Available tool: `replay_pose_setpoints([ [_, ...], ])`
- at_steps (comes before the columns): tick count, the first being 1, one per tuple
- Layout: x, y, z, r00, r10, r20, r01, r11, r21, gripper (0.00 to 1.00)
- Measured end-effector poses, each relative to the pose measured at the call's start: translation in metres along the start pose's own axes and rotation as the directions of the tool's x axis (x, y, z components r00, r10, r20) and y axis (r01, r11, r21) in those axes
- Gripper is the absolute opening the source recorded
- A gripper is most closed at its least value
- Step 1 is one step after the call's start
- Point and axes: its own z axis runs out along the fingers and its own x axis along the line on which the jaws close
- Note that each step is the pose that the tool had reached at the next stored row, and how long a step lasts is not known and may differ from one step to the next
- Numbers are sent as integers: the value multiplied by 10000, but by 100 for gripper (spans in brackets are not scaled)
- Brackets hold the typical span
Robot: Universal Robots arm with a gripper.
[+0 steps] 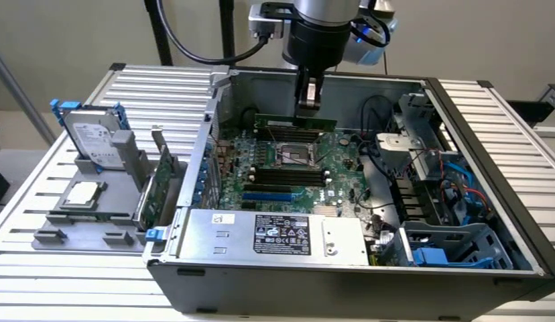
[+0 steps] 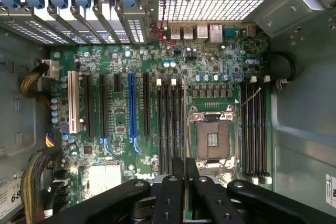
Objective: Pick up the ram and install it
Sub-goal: 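Insert the ram into the slot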
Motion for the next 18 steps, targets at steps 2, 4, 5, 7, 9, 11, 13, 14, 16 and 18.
replay_pose_setpoints([
  [2, 0, 0, 0, 10000, 0, 0, 0, 10000, 0, 0],
  [4, 0, 0, 0, 10000, 0, 0, 0, 10000, 0, 0],
  [5, 0, 0, 0, 10000, 0, 0, 0, 10000, 0, 0],
  [7, 0, 0, 0, 10000, 0, 0, 0, 10000, 0, 0],
  [9, 0, 0, 0, 10000, 0, 0, 0, 10000, 0, 0],
  [11, 0, 0, 0, 10000, 0, -1, 0, 10000, -1, 0],
  [13, 1, -1, 22, 10000, 0, 0, 0, 10000, 0, 0],
  [14, 2, -2, 39, 10000, 0, 0, 0, 10000, 0, 0],
  [16, 5, -3, 75, 10000, -3, -1, 3, 10000, 0, 0],
  [18, 7, -4, 113, 10000, -14, -1, 14, 10000, -1, 0],
])
